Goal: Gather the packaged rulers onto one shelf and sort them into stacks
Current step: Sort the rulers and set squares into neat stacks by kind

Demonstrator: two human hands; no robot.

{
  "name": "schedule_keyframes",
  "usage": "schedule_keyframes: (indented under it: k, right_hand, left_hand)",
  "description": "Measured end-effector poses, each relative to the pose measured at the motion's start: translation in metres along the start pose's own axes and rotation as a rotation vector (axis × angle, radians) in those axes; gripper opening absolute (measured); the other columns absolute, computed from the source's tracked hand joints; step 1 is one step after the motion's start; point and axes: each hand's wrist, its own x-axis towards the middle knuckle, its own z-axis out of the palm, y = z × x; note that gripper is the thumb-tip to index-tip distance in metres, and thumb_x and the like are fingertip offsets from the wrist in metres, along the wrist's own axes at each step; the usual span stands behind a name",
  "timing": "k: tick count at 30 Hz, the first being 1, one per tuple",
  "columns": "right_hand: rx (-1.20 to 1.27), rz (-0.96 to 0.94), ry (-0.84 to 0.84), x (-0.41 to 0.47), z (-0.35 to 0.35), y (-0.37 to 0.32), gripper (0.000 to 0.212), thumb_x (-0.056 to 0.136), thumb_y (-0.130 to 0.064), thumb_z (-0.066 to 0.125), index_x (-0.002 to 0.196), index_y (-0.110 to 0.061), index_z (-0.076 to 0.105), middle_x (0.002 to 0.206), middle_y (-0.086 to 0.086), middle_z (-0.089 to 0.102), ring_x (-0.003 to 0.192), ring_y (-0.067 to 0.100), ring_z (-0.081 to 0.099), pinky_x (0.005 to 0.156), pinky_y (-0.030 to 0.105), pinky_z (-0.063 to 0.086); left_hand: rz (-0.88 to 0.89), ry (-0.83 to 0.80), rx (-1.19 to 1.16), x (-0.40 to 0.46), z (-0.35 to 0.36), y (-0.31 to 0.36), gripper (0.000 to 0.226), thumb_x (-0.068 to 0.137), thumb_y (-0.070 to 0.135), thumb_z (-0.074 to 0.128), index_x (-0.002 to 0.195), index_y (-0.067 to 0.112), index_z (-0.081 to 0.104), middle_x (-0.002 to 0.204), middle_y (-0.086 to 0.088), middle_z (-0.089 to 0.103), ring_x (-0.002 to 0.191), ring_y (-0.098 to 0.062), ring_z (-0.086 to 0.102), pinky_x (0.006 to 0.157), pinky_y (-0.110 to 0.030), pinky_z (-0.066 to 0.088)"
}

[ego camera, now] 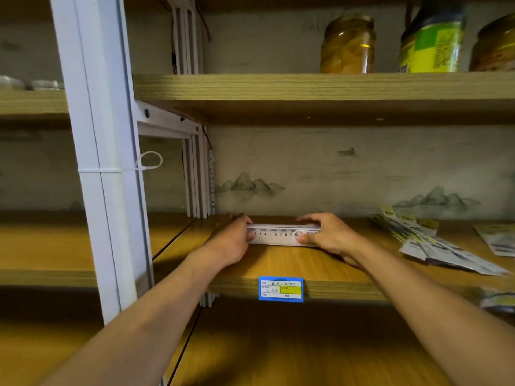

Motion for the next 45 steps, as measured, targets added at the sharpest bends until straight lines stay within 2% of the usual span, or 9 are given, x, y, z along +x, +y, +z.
schedule_keyframes:
  k: [5,9,16,20,25,29,35,40,45]
  right_hand:
    - [-0.042,-0.063,0.095,-0.005,0.009,0.005,0.056,0.086,-0.017,0.071,0.136,-0.029,0.05,0.129,0.001,0.057,0.114,0.016,0.055,0.096,0.031,0.048]
    - [-0.103,-0.115,0.018,-0.009,0.008,0.001,0.046,0.091,-0.019,0.064,0.133,-0.031,0.051,0.128,-0.001,0.056,0.115,0.014,0.053,0.094,0.031,0.048]
    - [-0.081,-0.117,0.06,-0.009,0.007,0.002,0.035,0.09,-0.02,0.066,0.123,-0.029,0.063,0.119,-0.004,0.062,0.11,0.012,0.054,0.085,0.026,0.046]
    - [-0.08,-0.136,0.047,-0.009,0.006,0.005,0.032,0.089,-0.022,0.066,0.119,-0.033,0.065,0.116,-0.006,0.061,0.109,0.012,0.054,0.081,0.025,0.045]
    - [-0.066,-0.142,0.028,-0.007,0.006,0.006,0.033,0.09,-0.02,0.065,0.12,-0.033,0.064,0.118,-0.004,0.061,0.107,0.011,0.054,0.077,0.021,0.046]
    - [-0.052,-0.147,0.047,-0.006,0.005,0.009,0.04,0.087,-0.019,0.068,0.122,-0.039,0.062,0.121,-0.003,0.06,0.109,0.011,0.054,0.086,0.027,0.051]
    - [-0.215,-0.206,0.072,-0.006,0.009,0.007,0.04,0.091,-0.022,0.064,0.127,-0.039,0.058,0.131,-0.003,0.054,0.119,0.014,0.049,0.095,0.032,0.048]
    - [-0.195,-0.198,0.022,-0.006,0.009,0.005,0.042,0.093,-0.021,0.06,0.13,-0.039,0.054,0.129,-0.005,0.057,0.115,0.011,0.051,0.092,0.028,0.047]
    - [-0.196,-0.197,0.0,-0.008,0.01,0.003,0.043,0.094,-0.021,0.06,0.133,-0.035,0.053,0.127,-0.004,0.06,0.112,0.009,0.054,0.088,0.025,0.048]
  left_hand:
    - [0.003,0.055,0.068,0.0,0.008,-0.001,0.027,0.1,0.024,0.045,0.127,0.023,0.048,0.134,-0.005,0.04,0.13,-0.025,0.034,0.111,-0.037,0.026]
    - [0.024,0.051,0.07,-0.001,0.007,-0.002,0.026,0.101,0.024,0.044,0.127,0.021,0.047,0.134,-0.006,0.042,0.132,-0.025,0.035,0.115,-0.039,0.023]
    - [0.007,0.04,0.037,0.001,0.01,-0.007,0.024,0.1,0.029,0.047,0.123,0.025,0.047,0.133,-0.005,0.038,0.126,-0.025,0.04,0.111,-0.041,0.033]
    - [0.038,0.015,0.001,0.003,0.011,-0.01,0.021,0.1,0.025,0.046,0.12,0.024,0.046,0.128,-0.005,0.05,0.124,-0.025,0.046,0.11,-0.045,0.034]
    - [0.044,0.001,0.044,0.004,0.011,-0.014,0.024,0.1,0.029,0.043,0.122,0.035,0.046,0.136,-0.001,0.043,0.135,-0.024,0.03,0.114,-0.044,0.019]
    - [0.054,-0.008,0.034,0.002,0.01,-0.013,0.026,0.1,0.03,0.043,0.125,0.038,0.046,0.136,0.001,0.041,0.134,-0.023,0.031,0.116,-0.045,0.017]
    - [0.071,-0.013,0.015,0.002,0.01,-0.014,0.026,0.099,0.03,0.044,0.124,0.039,0.047,0.134,0.002,0.046,0.132,-0.025,0.035,0.114,-0.044,0.023]
    - [0.084,-0.047,-0.054,-0.006,0.003,-0.007,0.027,0.101,0.022,0.043,0.127,0.03,0.047,0.138,-0.001,0.046,0.141,-0.021,0.028,0.121,-0.046,0.01]
    - [0.084,-0.014,-0.071,-0.009,0.003,-0.006,0.031,0.1,0.022,0.047,0.13,0.032,0.047,0.136,0.0,0.043,0.133,-0.02,0.039,0.119,-0.045,0.019]
